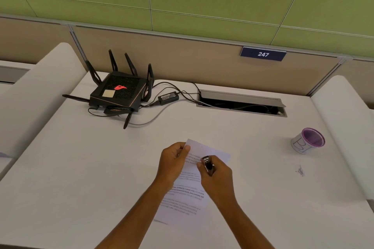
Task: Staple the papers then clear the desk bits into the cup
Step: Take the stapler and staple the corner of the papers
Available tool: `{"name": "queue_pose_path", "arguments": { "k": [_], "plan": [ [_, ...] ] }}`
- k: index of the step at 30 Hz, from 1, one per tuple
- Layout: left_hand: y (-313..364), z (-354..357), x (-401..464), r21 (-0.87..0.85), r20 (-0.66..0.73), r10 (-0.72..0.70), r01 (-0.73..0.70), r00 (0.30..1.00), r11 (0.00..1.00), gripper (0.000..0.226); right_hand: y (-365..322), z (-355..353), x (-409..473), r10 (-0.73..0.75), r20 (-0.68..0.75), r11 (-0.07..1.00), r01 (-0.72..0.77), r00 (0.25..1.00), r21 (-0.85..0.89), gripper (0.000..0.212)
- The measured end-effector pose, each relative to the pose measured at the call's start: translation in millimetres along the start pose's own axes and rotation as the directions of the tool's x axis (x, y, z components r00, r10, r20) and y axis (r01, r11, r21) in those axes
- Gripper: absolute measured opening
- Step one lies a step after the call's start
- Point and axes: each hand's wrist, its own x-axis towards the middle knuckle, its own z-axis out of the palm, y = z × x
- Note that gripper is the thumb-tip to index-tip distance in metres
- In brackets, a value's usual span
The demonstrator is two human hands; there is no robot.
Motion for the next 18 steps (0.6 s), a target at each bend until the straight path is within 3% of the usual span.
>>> {"name": "queue_pose_path", "arguments": {
  "k": [5, 10, 14, 18],
  "plan": [
    [13.7, 12.2, -19.3, -0.174, -0.041, 0.000, -0.007, 0.999, 0.985, 0.020, -18.7, 2.4, -15.7, -0.018, -0.036, 0.995, 0.021, 0.999, 0.102, 0.020],
    [28.2, 18.8, -40.6, -0.264, 0.100, 0.060, -0.032, 0.993, 0.964, 0.035, -26.6, -4.6, -17.6, 0.034, -0.039, 0.984, -0.026, 0.999, 0.178, 0.033],
    [32.2, 23.8, -55.4, -0.266, 0.136, 0.109, -0.070, 0.985, 0.962, 0.050, -26.4, -12.8, -19.4, 0.000, -0.030, 0.970, 0.008, 1.000, 0.243, 0.026],
    [29.8, 23.1, -63.7, -0.172, 0.104, 0.200, -0.180, 0.974, 0.969, 0.046, -26.4, -23.5, -15.9, 0.196, 0.008, 0.895, -0.182, 0.981, 0.408, 0.013]
  ]
}}
